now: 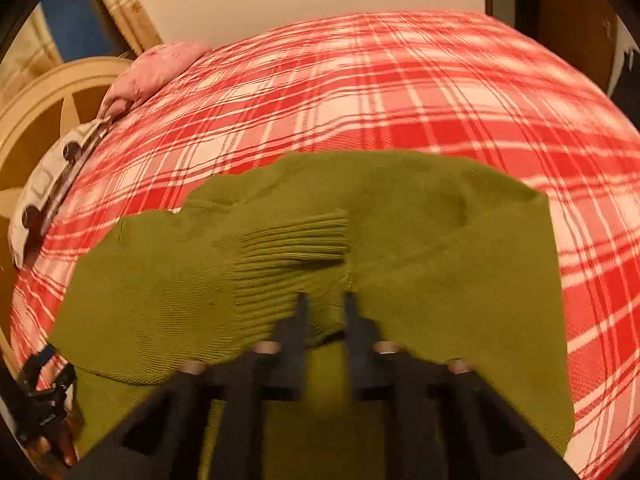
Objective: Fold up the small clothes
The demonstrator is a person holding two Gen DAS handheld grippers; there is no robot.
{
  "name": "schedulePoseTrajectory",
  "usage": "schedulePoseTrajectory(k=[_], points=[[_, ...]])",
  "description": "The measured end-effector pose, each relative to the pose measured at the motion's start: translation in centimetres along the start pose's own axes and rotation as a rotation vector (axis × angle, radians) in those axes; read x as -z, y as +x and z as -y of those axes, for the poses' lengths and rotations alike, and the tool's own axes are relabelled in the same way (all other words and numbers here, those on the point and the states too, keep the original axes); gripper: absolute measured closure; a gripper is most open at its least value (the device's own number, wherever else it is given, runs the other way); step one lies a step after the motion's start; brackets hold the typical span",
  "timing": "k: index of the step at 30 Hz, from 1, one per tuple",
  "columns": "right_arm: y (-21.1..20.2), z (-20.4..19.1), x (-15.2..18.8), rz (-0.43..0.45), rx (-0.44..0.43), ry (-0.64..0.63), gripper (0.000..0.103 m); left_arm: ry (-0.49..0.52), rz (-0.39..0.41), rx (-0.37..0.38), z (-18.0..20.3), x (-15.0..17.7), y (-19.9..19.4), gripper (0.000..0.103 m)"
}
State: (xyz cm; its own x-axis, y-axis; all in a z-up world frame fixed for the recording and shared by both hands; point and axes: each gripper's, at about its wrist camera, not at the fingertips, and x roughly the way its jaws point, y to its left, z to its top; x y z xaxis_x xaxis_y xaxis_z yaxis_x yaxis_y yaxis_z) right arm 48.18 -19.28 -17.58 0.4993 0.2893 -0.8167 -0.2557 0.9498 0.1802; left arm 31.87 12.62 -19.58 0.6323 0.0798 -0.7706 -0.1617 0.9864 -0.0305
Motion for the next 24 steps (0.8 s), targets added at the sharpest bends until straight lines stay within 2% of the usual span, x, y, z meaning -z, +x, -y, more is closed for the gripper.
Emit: schedulePoseTrajectory(k=[6,11,22,24], points=[[-4.8,-1.4,0.0,0.146,0.038,-0.081,0.098,-0.023,-0.006,0.000,-0.4,0.1,0.2,0.000],[-7.8,0.2,0.3,0.223,0.103,-0.068,0.098,-0.021,-0.008,-0.004,-0.3,0.1,0.3,0.000],[-4.1,6.3,2.0,0.107,0.215,0.066,0.098,-0.009,-0.013,-0.006,-0.2,0.1,0.3,0.000],[-3.9,6.9,2.1,0.102,0.267,0.066,0.103,-0.011,-0.011,0.001,-0.3,0.1,0.3,0.000]])
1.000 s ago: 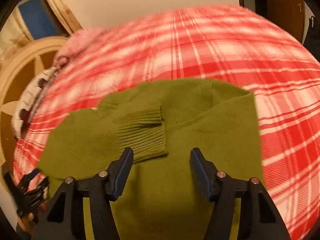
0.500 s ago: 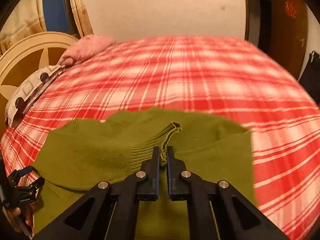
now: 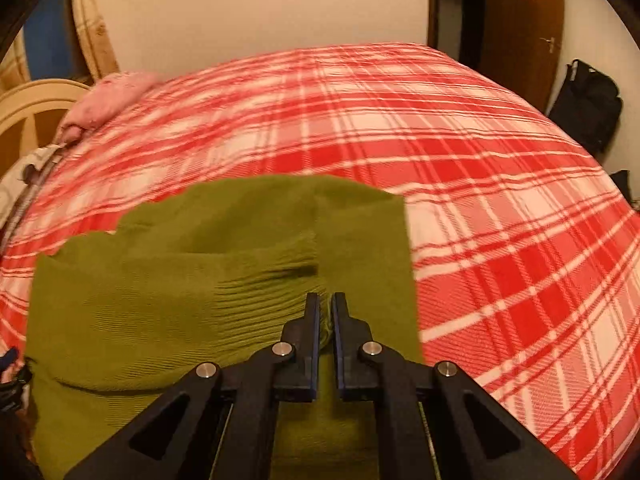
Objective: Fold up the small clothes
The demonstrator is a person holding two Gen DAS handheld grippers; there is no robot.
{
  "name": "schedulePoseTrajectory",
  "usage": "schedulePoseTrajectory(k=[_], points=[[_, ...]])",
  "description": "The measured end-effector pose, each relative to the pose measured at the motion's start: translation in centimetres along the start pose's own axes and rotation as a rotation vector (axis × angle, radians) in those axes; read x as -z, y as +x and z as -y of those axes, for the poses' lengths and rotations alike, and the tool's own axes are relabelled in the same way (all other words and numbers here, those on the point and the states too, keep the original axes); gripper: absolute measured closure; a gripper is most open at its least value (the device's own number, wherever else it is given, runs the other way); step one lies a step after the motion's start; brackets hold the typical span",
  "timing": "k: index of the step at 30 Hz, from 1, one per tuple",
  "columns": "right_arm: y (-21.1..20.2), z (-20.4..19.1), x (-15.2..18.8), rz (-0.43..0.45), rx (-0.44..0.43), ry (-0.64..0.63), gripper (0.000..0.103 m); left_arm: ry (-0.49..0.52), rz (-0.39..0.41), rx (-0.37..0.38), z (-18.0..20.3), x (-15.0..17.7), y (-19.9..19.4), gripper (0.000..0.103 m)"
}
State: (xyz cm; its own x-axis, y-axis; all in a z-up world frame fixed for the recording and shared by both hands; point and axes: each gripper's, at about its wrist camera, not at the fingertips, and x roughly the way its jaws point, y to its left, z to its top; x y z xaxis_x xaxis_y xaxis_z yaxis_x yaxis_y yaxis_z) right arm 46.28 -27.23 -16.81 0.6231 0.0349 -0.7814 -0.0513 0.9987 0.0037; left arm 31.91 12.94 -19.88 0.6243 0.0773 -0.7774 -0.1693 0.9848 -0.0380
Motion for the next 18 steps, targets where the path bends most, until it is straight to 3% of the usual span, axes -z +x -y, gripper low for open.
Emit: schedulePoseTrajectory(k=[3,5,9,10,11,13,15,18], points=[[0.4,1.2,0.0,-0.019,0.006,0.022,0.103,0.003,0.028,-0.011,0.1,0.2,-0.7,0.000],[0.0,1.3,0.1,-0.017,-0.034,0.009,0.103,0.005,0.059,-0.028,0.3,0.5,-1.6,0.000],[-2.0,-0.1,-0.3,0.056,-0.049,-0.042,0.101,-0.035,0.130,-0.009,-0.5,0.8,-3.8,0.000],[-2.3,-0.5,-0.5,0.068,-0.054,-0.054,0.095,-0.040,0.137,-0.013,-0.6,0.7,-4.0,0.000],[-2.4,-1.1,-0.7,0.078,-0.063,-0.064,0.073,-0.045,0.143,-0.013,-0.7,0.4,-4.2,0.000],[-2.2,-2.3,-1.0,0.066,-0.137,-0.073,0.038,-0.037,0.166,-0.029,-0.6,-0.7,-4.6,0.000],[-1.9,-3.5,-1.0,0.053,-0.208,-0.090,0.038,-0.023,0.178,-0.041,-0.2,-1.7,-4.5,0.000],[-1.1,-5.3,-0.8,0.037,-0.181,-0.151,0.038,0.019,0.182,-0.071,1.0,-3.1,-3.4,0.000]])
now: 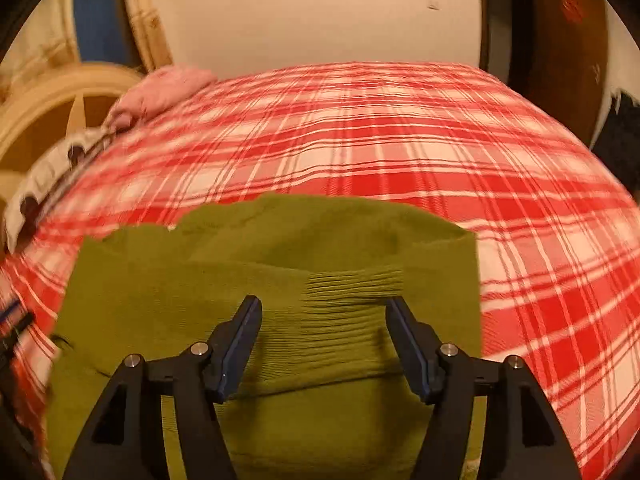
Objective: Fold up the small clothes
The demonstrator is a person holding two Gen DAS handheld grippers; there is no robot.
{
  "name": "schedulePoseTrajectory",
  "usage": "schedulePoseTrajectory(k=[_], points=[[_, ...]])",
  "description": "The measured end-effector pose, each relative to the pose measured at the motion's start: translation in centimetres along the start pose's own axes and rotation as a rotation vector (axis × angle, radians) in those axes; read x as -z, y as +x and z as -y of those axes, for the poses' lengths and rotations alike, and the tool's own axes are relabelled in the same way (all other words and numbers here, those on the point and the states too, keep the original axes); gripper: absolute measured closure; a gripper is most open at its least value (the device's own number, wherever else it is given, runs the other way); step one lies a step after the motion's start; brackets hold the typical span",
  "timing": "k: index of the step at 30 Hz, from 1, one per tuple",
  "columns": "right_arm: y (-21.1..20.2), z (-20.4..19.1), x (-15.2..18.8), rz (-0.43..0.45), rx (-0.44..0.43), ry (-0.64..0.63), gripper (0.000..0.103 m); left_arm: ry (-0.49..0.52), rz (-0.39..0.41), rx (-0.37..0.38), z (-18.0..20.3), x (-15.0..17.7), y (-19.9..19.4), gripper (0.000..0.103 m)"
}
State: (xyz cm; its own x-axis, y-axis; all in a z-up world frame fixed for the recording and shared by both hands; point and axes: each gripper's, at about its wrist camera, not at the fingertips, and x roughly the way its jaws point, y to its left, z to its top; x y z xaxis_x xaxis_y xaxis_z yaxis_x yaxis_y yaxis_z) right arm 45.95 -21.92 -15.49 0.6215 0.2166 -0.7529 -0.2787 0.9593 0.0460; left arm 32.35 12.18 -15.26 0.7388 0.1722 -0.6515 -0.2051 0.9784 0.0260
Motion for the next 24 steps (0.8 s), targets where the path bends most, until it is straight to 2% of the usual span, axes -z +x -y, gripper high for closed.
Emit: schedulePoseTrajectory(k=[2,4,5,7,17,21,24], points=[[1.3,-0.2,0.2,-0.051,0.014,-0.005,0.038,0.036,-0.047,-0.015,0.8,0.1,1.5,0.000],[2.5,0.3,0.9,-0.109,0.071,-0.014,0.038,0.095,-0.144,-0.030,1.9,0.9,3.5,0.000],[2.5,0.3,1.1,-0.099,0.062,-0.024,0.038,0.108,-0.158,-0.026,2.1,1.5,3.8,0.000],[2.0,0.2,1.6,-0.106,0.080,-0.060,0.039,0.112,-0.133,-0.025,2.1,2.0,3.1,0.000],[0.7,-0.6,2.6,-0.124,0.167,-0.090,0.039,0.071,-0.162,0.010,1.7,2.5,3.2,0.000],[0.2,0.1,2.7,-0.124,0.146,-0.045,0.038,0.084,-0.153,-0.011,2.0,2.4,3.1,0.000],[-0.7,-0.3,3.2,-0.118,0.134,-0.064,0.038,0.071,-0.149,-0.012,2.0,2.5,2.5,0.000]])
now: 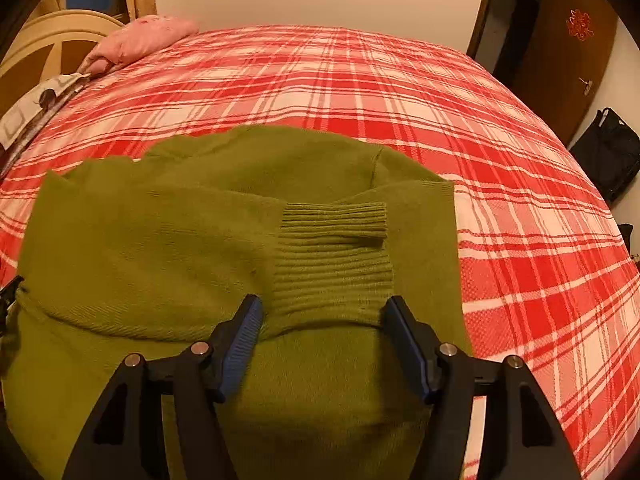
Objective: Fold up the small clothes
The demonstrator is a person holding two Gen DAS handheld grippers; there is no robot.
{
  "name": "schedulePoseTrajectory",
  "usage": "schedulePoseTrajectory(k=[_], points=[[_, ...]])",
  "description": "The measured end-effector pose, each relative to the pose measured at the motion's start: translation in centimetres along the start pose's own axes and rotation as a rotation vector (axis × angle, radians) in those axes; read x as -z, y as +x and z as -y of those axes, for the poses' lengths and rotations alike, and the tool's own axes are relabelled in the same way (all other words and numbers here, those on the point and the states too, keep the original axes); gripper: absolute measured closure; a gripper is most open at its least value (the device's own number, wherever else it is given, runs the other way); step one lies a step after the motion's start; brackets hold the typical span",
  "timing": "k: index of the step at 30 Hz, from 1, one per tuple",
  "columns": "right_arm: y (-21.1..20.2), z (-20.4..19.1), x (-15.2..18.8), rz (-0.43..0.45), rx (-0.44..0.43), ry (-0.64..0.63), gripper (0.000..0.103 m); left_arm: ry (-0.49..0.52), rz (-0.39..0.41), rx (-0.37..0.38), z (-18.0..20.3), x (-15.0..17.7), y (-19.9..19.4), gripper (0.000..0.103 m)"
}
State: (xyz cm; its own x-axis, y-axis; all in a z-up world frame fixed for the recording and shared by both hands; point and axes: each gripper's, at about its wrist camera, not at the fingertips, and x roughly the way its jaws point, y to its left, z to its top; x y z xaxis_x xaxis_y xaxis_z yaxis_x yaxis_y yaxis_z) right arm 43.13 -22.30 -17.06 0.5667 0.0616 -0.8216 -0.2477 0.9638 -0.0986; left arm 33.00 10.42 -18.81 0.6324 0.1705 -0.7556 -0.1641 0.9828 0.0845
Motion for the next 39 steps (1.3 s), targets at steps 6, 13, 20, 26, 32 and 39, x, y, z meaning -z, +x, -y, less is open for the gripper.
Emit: schedulePoseTrajectory(k=[6,13,20,26,32,39], points=[[-2.3,-0.6,2.1,0.067,-0.013,-0.049,0.038,-0.050,0.038,0.018,-0.7,0.5,-2.0,0.000],[-1.8,0.9,0.7,0.045,-0.058,0.072,0.038,-0.025,0.017,0.007,-0.2,0.6,-1.4,0.000],[1.3,3.5,-0.4,0.004,-0.087,0.218,0.062,0.040,0.004,0.009,1.0,1.0,-0.9,0.000],[0.5,2.3,-0.8,0.050,-0.101,0.150,0.097,-0.009,-0.014,-0.008,0.0,0.7,-0.4,0.000],[-0.2,2.9,0.4,0.067,-0.056,0.156,0.098,-0.108,-0.041,0.044,-2.0,1.3,-0.1,0.000],[-0.6,3.5,1.3,0.068,-0.029,0.195,0.093,-0.110,0.101,0.013,-1.6,1.0,-4.1,0.000]])
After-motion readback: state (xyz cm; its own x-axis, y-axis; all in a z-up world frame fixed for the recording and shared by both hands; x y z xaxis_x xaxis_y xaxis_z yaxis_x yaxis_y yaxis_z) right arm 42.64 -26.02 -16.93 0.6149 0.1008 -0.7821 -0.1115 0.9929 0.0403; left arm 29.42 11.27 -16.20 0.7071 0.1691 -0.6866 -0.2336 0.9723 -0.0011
